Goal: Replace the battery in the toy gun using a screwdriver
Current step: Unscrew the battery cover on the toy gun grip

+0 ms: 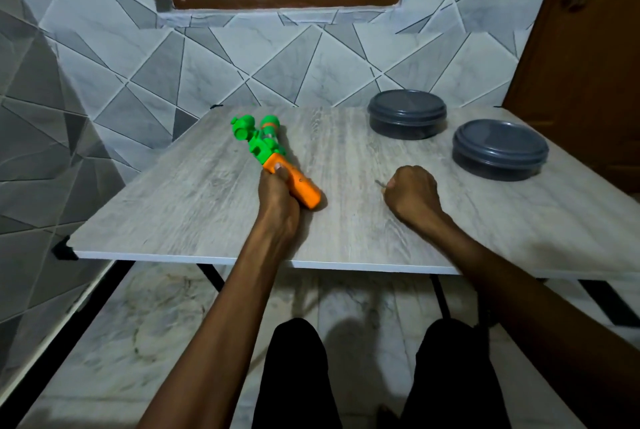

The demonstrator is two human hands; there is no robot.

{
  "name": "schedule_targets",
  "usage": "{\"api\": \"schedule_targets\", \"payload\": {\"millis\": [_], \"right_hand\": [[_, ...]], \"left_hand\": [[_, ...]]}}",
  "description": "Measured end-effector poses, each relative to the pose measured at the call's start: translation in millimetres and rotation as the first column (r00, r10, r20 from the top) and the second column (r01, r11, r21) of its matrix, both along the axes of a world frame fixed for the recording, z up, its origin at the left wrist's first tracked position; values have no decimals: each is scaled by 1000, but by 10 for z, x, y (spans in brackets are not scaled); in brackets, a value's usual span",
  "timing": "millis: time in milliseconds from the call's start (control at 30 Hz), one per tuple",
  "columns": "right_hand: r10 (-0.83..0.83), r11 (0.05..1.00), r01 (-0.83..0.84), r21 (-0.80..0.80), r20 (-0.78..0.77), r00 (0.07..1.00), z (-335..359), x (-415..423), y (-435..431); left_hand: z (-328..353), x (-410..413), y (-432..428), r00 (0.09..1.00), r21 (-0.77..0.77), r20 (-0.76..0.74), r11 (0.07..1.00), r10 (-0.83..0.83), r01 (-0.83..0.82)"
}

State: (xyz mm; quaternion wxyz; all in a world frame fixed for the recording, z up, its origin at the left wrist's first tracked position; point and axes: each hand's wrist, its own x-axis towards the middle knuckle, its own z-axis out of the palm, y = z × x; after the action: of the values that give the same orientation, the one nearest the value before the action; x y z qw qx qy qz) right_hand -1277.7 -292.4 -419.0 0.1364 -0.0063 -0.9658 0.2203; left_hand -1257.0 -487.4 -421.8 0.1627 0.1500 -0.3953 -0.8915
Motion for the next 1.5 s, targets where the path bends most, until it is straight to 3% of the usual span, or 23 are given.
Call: {"api": "schedule_targets", "payload": {"millis": [133,200,333,600,767,1067,1500], "right_hand": [[18,1000,-17,16,-24,1000,34,8,-108],[100,991,-104,-87,-45,994,73,14,-204],[310,891,-327,-315,-105,945,217,128,-470],[472,733,-522,-436,-227,852,357,237,-805],[514,790,-565,-239,-244,822,451,208,-882],[561,807,-590,9,-326,761,518,206,-1037],[549,831,-549,88,-293,783,553,242,-1009]], "left_hand": [[-25,51,-3,1000,10,-4,1000,-5,5],[-17,53,-31,1000,45,-7,999,-9,9],[-35,4,-79,1000,131,14,991,-5,3],[-76,55,-220,998,192,-40,980,-39,46],[-85,65,-241,999,194,-30,980,-37,42],[-155,11,-230,995,191,-86,980,-47,63],[-264,-105,-239,998,194,-66,981,-15,28]]}}
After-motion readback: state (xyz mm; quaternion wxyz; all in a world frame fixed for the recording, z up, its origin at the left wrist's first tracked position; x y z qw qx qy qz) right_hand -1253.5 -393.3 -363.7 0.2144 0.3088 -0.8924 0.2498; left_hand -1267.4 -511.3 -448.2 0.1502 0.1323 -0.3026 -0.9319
